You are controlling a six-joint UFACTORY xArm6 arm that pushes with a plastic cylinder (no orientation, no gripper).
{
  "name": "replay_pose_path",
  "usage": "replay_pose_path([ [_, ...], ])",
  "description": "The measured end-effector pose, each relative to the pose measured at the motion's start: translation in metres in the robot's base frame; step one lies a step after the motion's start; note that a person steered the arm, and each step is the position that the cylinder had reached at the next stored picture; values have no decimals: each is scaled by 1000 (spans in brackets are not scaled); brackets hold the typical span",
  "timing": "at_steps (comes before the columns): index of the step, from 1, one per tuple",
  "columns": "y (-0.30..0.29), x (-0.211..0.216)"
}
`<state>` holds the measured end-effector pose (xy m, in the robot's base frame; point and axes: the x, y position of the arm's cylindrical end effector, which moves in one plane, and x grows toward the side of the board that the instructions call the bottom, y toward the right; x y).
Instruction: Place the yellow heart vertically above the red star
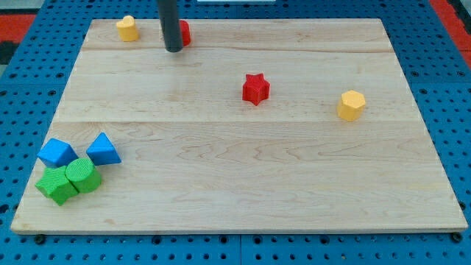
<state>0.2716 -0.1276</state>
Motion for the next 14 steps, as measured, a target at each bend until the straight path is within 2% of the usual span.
replay_pose_path([
  [1, -32, -13],
  [3, -137, -46],
  [4, -140, -77],
  [6, -118, -59],
  [8, -53, -68],
  [9, -50, -79],
  [14, -2, -79],
])
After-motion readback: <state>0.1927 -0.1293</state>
